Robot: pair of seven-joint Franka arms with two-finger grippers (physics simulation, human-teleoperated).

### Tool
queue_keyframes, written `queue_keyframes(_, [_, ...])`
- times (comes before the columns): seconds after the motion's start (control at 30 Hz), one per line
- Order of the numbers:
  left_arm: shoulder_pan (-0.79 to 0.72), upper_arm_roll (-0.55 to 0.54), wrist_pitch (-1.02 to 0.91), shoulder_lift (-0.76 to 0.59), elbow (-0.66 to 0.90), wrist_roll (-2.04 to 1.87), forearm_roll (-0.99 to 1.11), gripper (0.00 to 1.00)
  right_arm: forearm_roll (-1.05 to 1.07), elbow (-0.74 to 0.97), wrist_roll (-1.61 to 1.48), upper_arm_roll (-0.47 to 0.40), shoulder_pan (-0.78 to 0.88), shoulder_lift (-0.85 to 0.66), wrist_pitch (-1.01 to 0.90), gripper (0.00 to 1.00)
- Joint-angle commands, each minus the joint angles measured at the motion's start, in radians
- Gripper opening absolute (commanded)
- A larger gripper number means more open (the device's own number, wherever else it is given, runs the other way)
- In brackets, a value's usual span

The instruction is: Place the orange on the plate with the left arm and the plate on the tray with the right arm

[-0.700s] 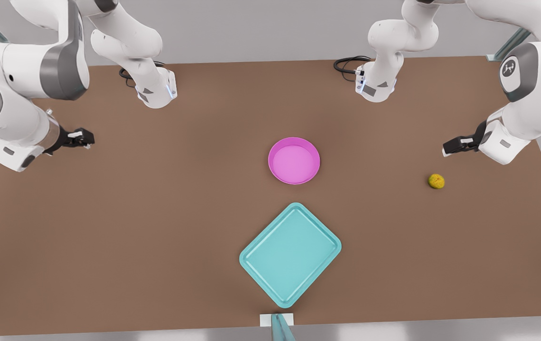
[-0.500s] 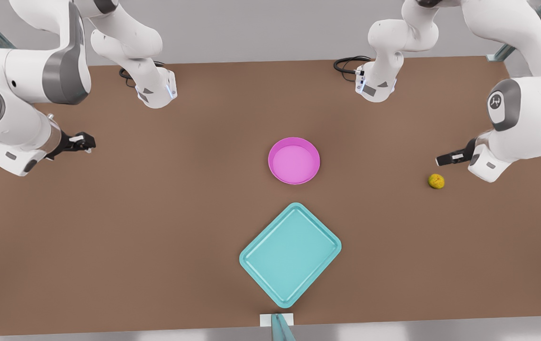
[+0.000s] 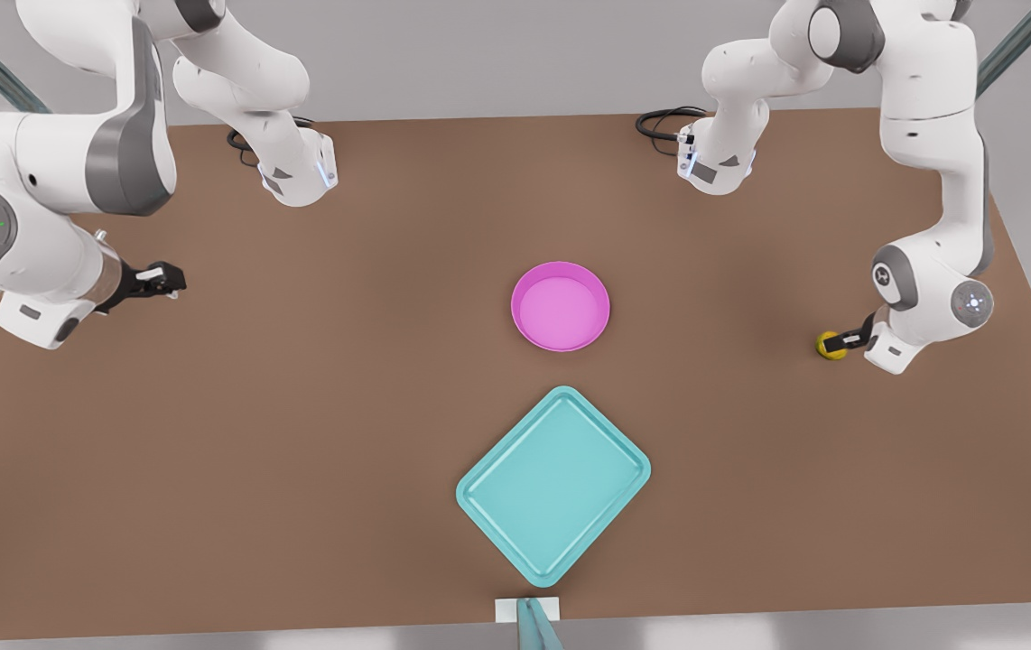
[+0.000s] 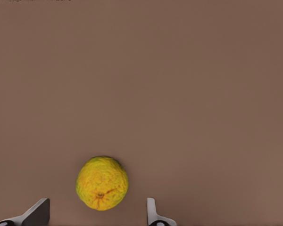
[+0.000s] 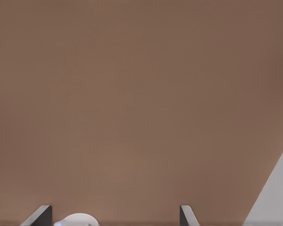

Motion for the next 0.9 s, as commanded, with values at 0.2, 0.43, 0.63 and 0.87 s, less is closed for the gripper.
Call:
queue_keyframes(0.2, [0.000, 0.000, 0.038, 0.054, -0.005, 0.419, 0.006, 1.00, -0.001, 0.001, -0.020, -0.001, -0.003, 0.008, -0.008, 1.00])
queue_keyframes(0.43, [0.000, 0.000, 0.062, 0.100, 0.003, 0.417, 0.003, 1.00, -0.001, 0.001, -0.020, -0.001, -0.004, 0.016, -0.010, 1.00])
queue_keyframes(0.63, [0.014, 0.000, 0.084, 0.128, 0.009, 0.409, 0.000, 1.00, 0.000, 0.001, -0.018, -0.001, -0.010, 0.016, -0.010, 1.00])
queue_keyframes(0.87, [0.008, 0.000, 0.087, 0.148, 0.010, 0.408, -0.002, 1.00, -0.001, 0.001, -0.020, -0.001, -0.010, 0.020, -0.010, 1.00])
